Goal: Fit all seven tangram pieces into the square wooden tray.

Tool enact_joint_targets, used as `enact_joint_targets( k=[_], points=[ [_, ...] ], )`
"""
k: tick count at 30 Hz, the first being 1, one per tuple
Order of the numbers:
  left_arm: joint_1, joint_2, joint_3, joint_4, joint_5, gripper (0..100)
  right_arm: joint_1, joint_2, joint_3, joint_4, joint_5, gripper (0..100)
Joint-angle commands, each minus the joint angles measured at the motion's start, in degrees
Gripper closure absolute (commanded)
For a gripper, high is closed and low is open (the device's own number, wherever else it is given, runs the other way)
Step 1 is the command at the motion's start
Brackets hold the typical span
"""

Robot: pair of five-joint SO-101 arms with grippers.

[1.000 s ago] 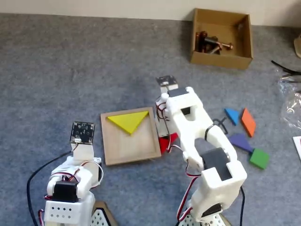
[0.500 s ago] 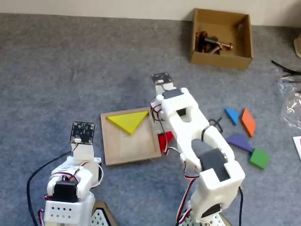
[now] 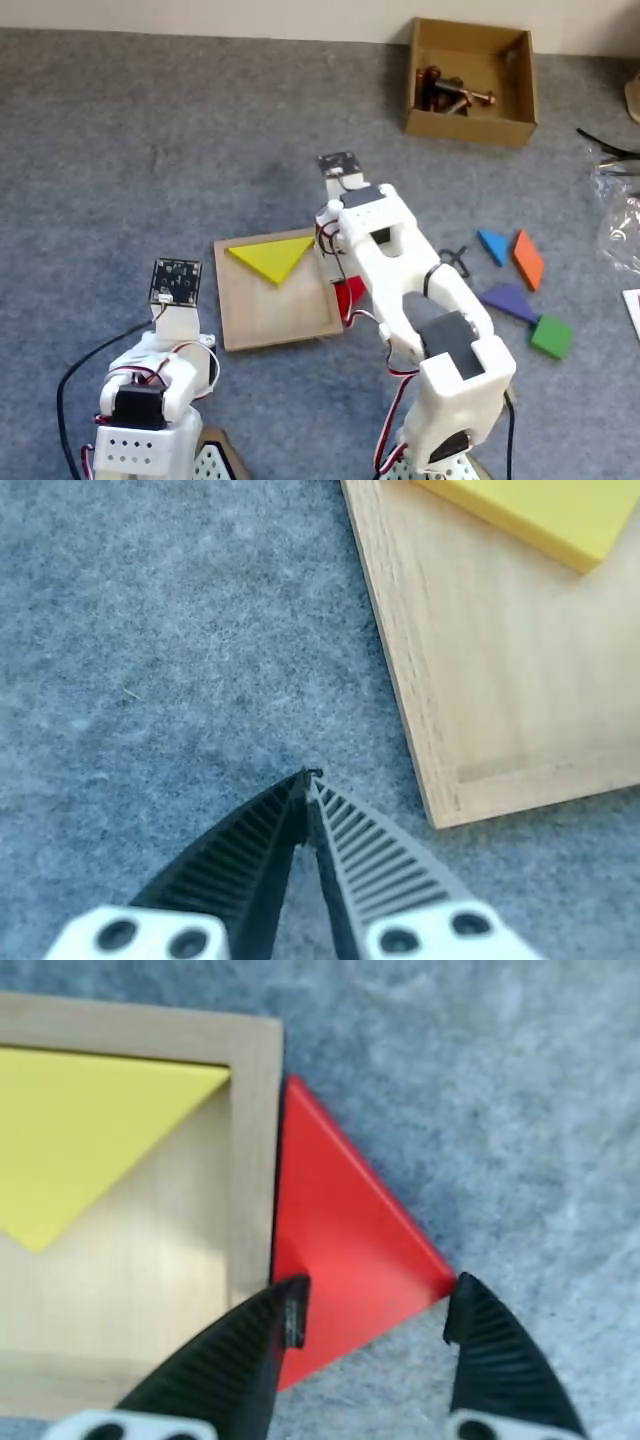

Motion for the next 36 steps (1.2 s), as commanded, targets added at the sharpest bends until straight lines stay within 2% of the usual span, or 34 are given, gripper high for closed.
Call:
enact_joint_targets(
  k=[1, 6, 11, 18, 21, 30, 36],
  points=[
    [0.84, -0.40, 1.10, -0.09, 0.44, 99, -1.98, 2.24, -0.22, -1.10, -0.70, 78.8],
    [0.84, -0.40, 1.10, -0.09, 0.44, 99, -1.98, -0.57, 0.13, -1.01, -0.35, 80.1],
    [0.84, -0.40, 1.10, -0.09, 0.44, 99, -1.27, -4.35, 0.22, -1.10, -0.26, 86.5],
    [0.84, -0.40, 1.10, -0.09, 0.44, 99, 2.33, -4.97, -0.22, 4.53, 0.79, 84.5],
    [0.84, -0.40, 1.10, -0.09, 0.44, 99, 0.92, -4.97, -0.22, 4.88, 1.23, 80.7],
    [0.84, -0.40, 1.10, -0.09, 0.44, 99, -1.36, -11.56, 0.13, 5.05, 1.32, 80.6],
    [0.84, -0.40, 1.10, -0.09, 0.44, 99, -5.41, -14.81, 0.40, 5.05, 1.32, 80.6]
  ],
)
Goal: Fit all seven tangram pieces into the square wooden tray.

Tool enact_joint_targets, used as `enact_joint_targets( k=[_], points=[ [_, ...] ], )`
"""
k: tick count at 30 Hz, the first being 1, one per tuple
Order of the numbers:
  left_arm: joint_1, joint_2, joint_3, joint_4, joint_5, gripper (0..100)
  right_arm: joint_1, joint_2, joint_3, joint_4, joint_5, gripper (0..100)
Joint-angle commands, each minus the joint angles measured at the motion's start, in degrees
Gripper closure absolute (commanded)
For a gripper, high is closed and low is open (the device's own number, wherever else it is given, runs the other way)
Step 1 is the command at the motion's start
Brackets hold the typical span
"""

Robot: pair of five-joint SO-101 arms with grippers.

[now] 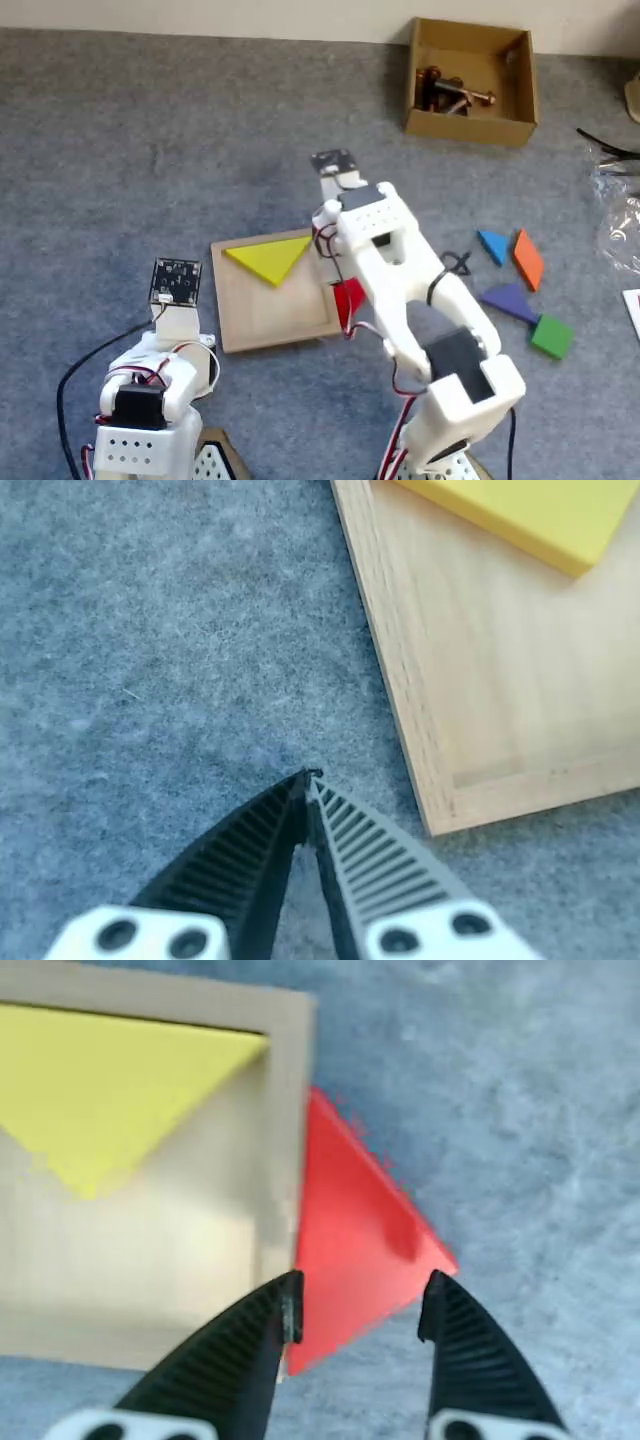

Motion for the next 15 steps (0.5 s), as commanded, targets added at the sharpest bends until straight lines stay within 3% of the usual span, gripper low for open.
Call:
enact_joint_targets(
  k=[1, 9, 15],
  points=[
    [0.84, -0.40, 1.10, -0.09, 0.44, 99, -2.42, -3.74, -0.48, 0.66, 0.79, 80.6],
    [0.84, -0.40, 1.10, -0.09, 0.44, 99, -2.68, -3.82, 7.25, -4.88, 4.13, 81.0],
    [0.84, -0.40, 1.10, -0.09, 0.44, 99, -1.10, -3.82, 8.66, -9.19, 4.48, 86.8]
  ],
)
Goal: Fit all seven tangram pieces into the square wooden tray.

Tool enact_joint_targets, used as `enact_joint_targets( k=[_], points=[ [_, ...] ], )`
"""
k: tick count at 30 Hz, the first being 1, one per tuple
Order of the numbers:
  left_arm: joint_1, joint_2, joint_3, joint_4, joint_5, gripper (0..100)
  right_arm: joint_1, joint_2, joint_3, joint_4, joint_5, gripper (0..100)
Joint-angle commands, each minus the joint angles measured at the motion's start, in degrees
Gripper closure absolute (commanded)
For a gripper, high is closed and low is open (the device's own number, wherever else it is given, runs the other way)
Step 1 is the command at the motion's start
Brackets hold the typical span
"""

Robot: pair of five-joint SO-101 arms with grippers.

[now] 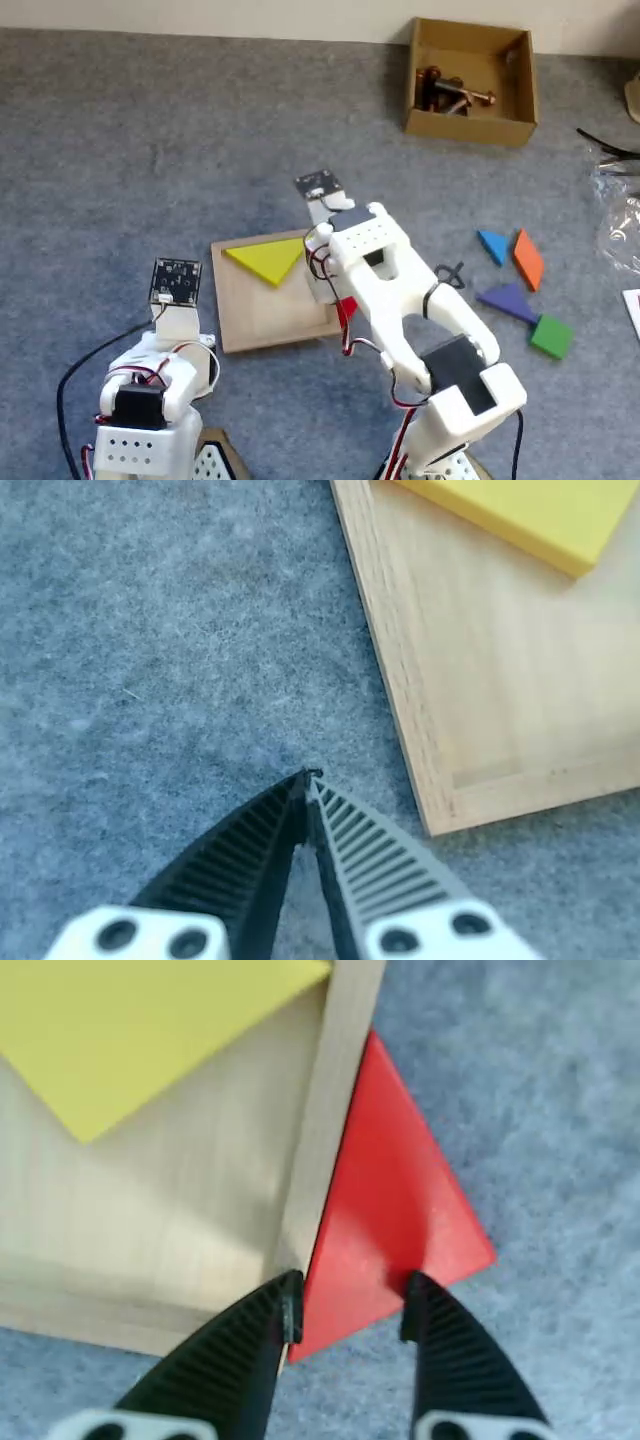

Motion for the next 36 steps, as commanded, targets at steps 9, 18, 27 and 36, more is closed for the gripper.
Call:
enact_joint_targets(
  k=[9, 18, 27, 36],
  points=[
    [0.84, -0.40, 1.10, -0.09, 0.44, 99, 2.77, -2.33, 0.22, -3.47, 0.70, 86.8],
    [0.84, -0.40, 1.10, -0.09, 0.44, 99, 3.47, 4.97, -0.31, -3.47, 0.70, 86.8],
    [0.84, -0.40, 1.10, -0.09, 0.44, 99, 12.79, 7.08, -6.20, -3.38, 0.62, 86.8],
    [0.84, -0.40, 1.10, -0.09, 0.44, 99, 18.33, 6.73, -6.46, -3.38, 0.62, 86.8]
  ],
)
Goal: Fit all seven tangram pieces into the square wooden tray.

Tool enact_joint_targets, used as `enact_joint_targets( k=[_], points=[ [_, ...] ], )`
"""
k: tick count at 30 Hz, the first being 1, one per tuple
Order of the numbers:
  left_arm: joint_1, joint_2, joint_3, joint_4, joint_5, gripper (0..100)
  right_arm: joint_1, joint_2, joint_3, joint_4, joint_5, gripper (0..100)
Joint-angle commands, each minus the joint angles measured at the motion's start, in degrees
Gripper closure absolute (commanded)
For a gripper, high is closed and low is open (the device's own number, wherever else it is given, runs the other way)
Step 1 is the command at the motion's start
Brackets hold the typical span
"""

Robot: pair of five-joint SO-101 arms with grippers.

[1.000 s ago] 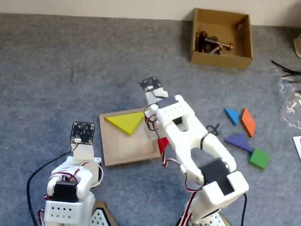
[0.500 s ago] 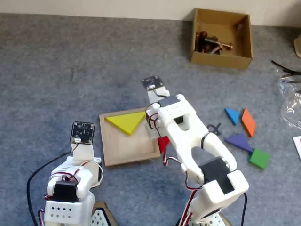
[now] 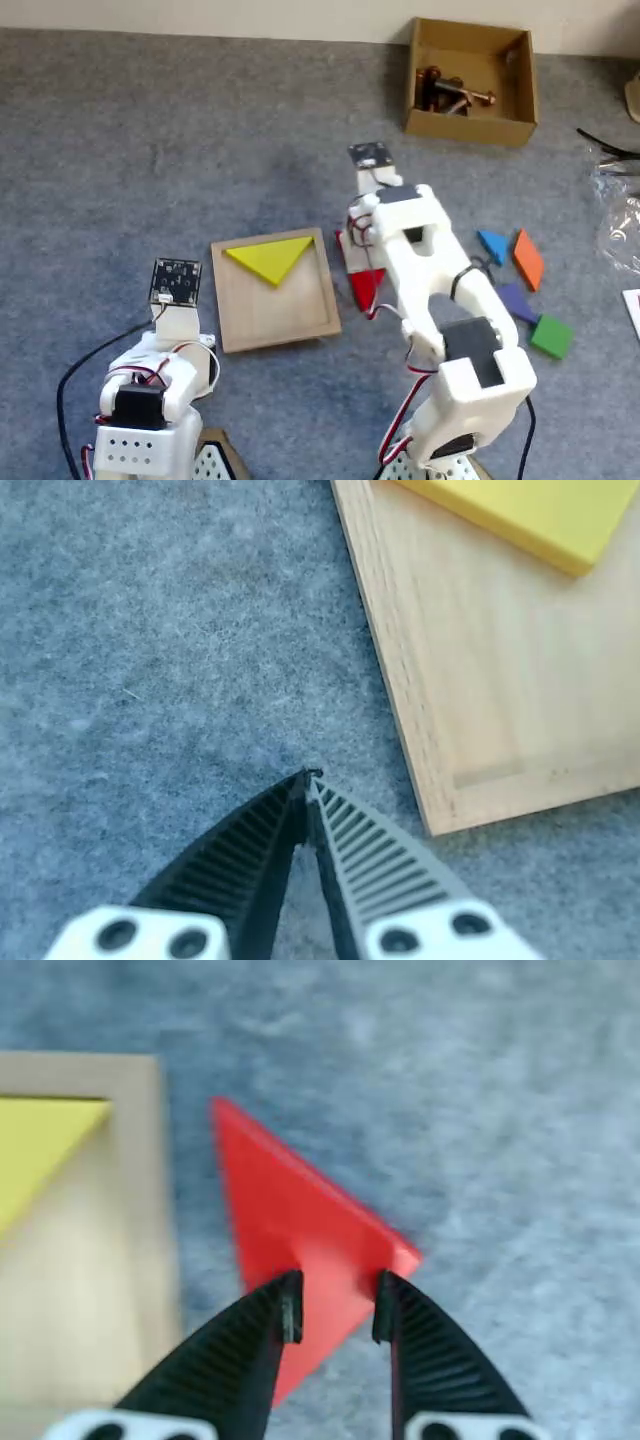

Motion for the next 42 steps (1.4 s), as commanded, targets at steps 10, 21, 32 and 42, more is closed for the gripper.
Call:
enact_joint_targets(
  k=[10, 21, 32, 42],
  points=[
    [0.84, -0.40, 1.10, -0.09, 0.44, 99, 3.56, -1.36, -1.36, 1.27, 0.35, 86.7],
    [0.84, -0.40, 1.10, -0.09, 0.44, 99, -3.47, -3.30, -1.54, 3.12, 4.66, 81.3],
    [0.84, -0.40, 1.10, -0.09, 0.44, 99, -4.97, -3.74, -2.24, 7.08, 4.92, 78.4],
    [0.84, -0.40, 1.10, -0.09, 0.44, 99, -10.68, -3.82, -5.41, 8.04, 1.93, 78.3]
  ],
)
